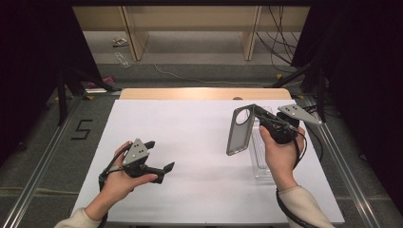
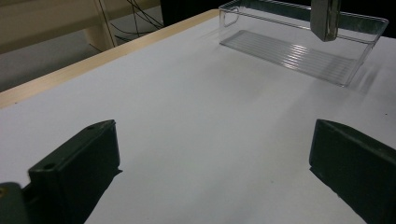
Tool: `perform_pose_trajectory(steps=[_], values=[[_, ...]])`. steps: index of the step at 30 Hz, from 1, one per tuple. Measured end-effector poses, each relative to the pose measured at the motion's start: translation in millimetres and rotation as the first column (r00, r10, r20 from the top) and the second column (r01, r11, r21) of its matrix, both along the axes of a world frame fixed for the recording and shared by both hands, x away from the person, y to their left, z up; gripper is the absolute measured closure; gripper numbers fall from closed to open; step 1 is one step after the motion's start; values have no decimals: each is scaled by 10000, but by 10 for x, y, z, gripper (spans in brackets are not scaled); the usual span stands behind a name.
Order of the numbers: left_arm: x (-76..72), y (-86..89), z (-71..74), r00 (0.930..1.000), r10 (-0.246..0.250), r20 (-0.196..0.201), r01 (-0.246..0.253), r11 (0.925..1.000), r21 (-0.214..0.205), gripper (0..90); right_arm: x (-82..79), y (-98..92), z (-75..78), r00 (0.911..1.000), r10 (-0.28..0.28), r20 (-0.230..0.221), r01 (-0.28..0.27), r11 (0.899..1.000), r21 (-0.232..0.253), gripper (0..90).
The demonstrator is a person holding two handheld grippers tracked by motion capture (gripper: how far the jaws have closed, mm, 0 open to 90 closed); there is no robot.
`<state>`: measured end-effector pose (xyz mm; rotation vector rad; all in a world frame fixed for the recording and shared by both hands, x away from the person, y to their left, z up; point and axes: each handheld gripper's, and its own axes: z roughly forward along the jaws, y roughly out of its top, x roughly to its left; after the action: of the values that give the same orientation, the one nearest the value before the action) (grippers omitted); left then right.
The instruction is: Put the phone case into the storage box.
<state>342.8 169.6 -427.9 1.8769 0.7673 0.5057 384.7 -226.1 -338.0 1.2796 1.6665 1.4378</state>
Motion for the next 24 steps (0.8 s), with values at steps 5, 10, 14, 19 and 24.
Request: perform_pose_trajectory(steps=[5, 10, 14, 19, 24], values=[[1, 0, -2, 10000, 2, -17, -2, 10000, -31, 12, 1, -41, 18, 9999, -111, 57, 111, 9999, 55, 893], [1, -1, -2, 10000, 2, -4, -2, 10000, -37, 12, -1, -75, 40, 9997, -206, 108, 205, 9998, 64, 893], [1, -2, -5, 10000, -3, -32, 2, 10000, -57, 14, 3, -96, 46, 9996, -253, 120, 252, 9997, 58, 893], [2, 1, -3, 10000, 23, -10, -23, 10000, -60, 14, 5, -128, 62, 9992, -364, 150, 363, 9993, 71, 892], [2, 1, -3, 10000, 30, -12, -30, 10000, -55, 16, 7, -162, 73, 9988, -453, 203, 451, 9989, 89, 893]])
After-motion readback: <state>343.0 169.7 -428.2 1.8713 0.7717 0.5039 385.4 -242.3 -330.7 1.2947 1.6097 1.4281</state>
